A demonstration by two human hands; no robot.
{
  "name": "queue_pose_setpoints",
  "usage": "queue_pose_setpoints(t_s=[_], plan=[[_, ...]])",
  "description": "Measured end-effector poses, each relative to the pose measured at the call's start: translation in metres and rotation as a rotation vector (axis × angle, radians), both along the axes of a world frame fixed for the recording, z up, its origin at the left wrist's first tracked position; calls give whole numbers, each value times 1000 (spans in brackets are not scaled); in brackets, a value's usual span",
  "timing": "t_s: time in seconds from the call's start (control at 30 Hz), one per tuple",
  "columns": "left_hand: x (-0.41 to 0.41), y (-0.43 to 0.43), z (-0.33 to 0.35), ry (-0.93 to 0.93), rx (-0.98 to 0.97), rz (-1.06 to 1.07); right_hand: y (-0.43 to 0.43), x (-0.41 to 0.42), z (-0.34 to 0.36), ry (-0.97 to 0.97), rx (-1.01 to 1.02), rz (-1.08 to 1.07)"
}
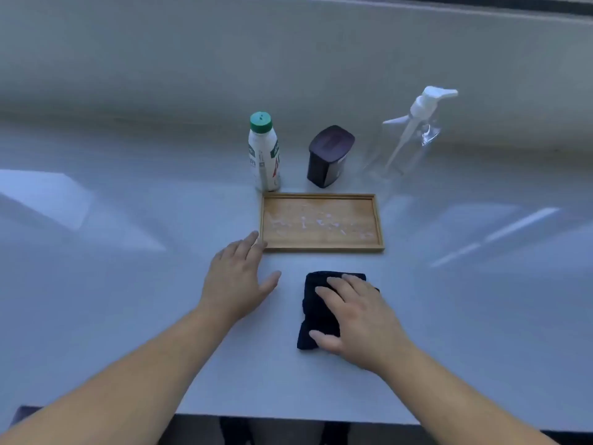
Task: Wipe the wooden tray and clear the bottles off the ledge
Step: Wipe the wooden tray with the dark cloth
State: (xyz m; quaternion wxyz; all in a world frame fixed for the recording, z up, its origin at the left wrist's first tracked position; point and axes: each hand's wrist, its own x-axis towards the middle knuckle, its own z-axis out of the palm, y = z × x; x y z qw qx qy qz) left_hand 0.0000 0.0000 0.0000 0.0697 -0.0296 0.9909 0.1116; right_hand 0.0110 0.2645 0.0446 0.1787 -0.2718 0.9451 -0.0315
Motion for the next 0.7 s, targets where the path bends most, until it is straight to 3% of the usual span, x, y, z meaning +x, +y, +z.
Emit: queue_pose_setpoints(t_s=[0.2,0.37,0.43,0.57,0.7], plan=[[-8,3,-13,20,19,42,2,12,-25,-33,68,36],[-7,1,-27,61,35,81,2,3,-31,89,-89,-22],[-8,1,-32,99,39,103,1,-1,-31,79,-240,-124],[-11,1,-41,172,30,117,2,-14,-10,-155,-674,-655],[-11,0,-44,177,21,109,7,-46,26,-22,-1016,-894]])
